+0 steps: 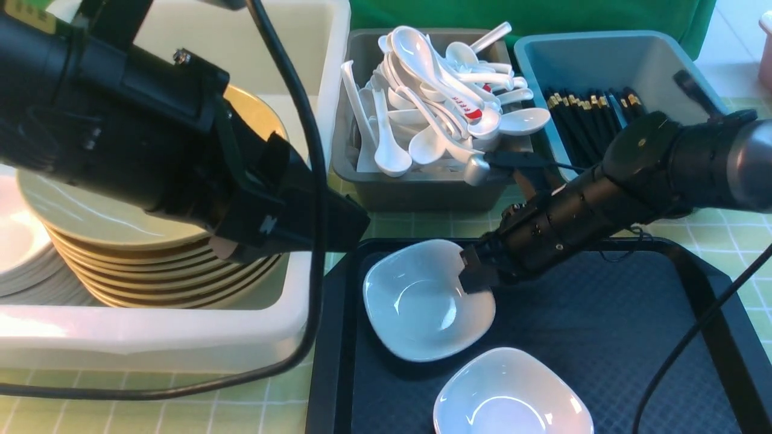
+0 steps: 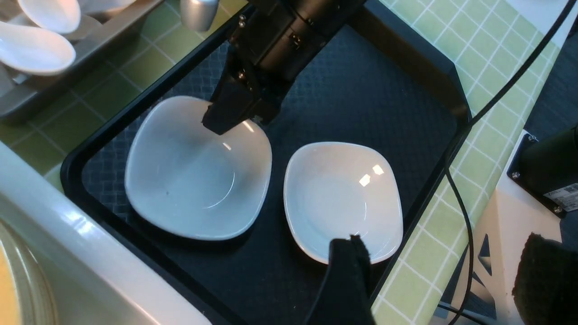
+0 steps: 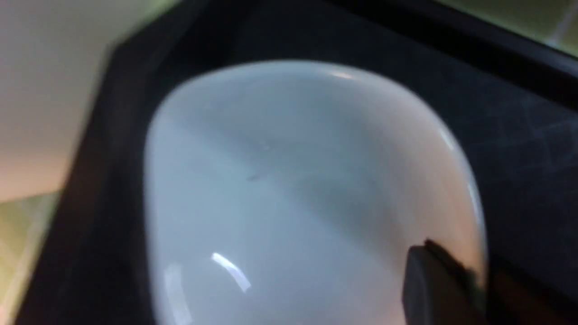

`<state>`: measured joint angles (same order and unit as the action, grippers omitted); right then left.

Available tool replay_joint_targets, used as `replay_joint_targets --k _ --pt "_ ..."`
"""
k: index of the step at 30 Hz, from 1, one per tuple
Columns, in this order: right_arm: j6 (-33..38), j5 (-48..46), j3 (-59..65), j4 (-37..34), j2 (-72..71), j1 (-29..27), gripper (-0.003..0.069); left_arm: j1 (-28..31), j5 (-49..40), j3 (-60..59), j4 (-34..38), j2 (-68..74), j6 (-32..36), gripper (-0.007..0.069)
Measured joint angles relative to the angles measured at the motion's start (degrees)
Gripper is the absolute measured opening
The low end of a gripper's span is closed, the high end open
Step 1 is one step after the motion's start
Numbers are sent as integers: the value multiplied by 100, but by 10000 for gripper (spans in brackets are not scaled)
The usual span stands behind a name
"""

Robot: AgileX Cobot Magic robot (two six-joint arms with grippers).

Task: On green table put chopsticks spoon bowls plates into blue grey white boxes.
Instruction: 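Reach for and grasp the small white dish on the black tray, then place the white bowl down on the black tray with the right gripper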

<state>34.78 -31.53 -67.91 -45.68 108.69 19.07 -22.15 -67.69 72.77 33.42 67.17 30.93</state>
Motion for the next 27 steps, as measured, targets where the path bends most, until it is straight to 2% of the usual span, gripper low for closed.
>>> replay_joint_targets --k 6,7,15,22,27 --pt "39 -141 413 182 -774 -634 49 0 0 0 -6 0 0 426" --pt "57 -141 759 261 -1217 -984 50 0 0 0 -6 0 0 426" --pt "97 59 2487 333 -2703 -2261 50 0 107 0 -6 0 0 426" --pt "-16 641 3393 236 -2893 -2428 52 0 155 0 -6 0 0 426" --pt "-54 915 3532 196 -2887 -2428 94 -1 153 0 20 41 0 426"
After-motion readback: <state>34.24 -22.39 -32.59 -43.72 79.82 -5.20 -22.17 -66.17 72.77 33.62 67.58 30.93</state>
